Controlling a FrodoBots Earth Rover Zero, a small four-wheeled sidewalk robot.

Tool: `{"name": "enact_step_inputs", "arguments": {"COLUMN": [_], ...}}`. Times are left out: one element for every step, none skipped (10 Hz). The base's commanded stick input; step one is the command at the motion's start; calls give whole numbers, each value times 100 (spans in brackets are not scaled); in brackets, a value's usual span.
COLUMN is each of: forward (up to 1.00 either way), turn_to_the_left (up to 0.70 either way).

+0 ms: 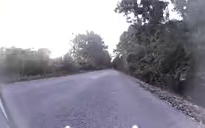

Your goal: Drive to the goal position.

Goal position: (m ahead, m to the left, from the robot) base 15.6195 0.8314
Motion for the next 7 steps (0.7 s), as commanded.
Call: {"name": "enact_step_inputs", "arguments": {"forward": [70,70,70,70,70,70,70], "turn_to_the_left": [0,0,0,0,0,0,0]}}
